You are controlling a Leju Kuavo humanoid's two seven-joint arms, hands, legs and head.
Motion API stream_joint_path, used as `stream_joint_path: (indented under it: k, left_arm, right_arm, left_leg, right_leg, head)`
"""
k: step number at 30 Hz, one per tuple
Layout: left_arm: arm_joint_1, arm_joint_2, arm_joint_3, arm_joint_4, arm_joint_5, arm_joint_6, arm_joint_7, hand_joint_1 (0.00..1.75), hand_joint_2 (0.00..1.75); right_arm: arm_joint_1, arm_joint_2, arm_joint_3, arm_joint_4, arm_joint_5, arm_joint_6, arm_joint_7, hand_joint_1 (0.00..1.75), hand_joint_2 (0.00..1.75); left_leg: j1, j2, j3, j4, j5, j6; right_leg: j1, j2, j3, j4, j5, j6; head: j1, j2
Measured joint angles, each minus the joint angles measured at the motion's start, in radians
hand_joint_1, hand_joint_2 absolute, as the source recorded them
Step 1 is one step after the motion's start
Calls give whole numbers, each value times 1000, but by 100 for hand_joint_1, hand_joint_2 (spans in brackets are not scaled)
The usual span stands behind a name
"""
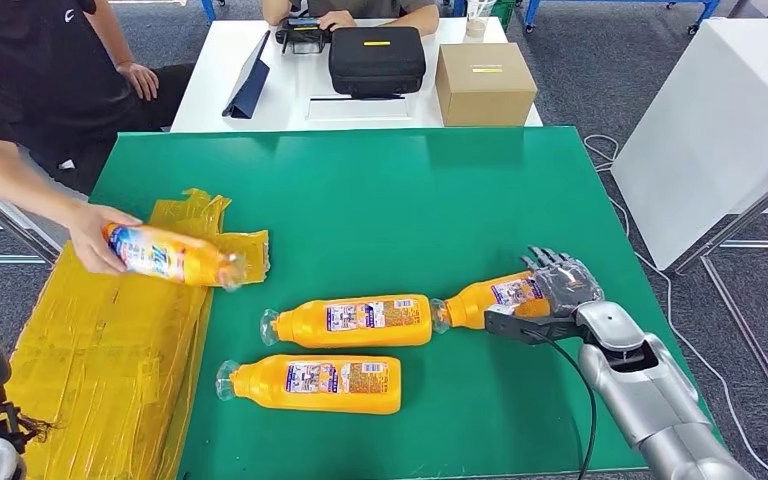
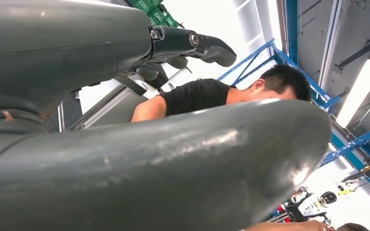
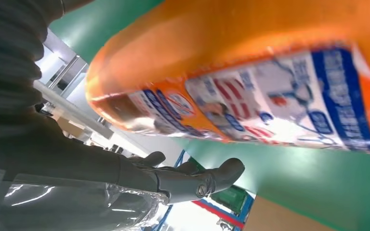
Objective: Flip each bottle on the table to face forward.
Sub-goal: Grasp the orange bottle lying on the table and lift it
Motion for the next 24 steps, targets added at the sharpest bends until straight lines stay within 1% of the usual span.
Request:
stream_joint_path:
  k: [8,19,24]
  left_arm:
    - [11,0,9,-11,0,-6,-5,0,0]
    - [8,-1,6,-11,-8,-4,3,0,0]
    - [1,-2,6,-11,-15,-3,11,0,0]
  right_arm:
    - [-41,-2,32,67,-14,18,-12,0,175]
    - [-47,-36,35,86,-10,24,-1,0,175]
    - [-63,-57,29,111,-4,37,-13,0,175]
  left_leg:
    - [0,0,1,0,0,0]
    - [0,0,1,0,0,0]
    - [0,0,1,0,0,0]
  right_leg:
    - [0,0,0,0,0,0]
    - [0,0,1,0,0,0]
    - [0,0,1,0,0,0]
  head:
    - [0,0]
    - [0,0]
    - [0,0]
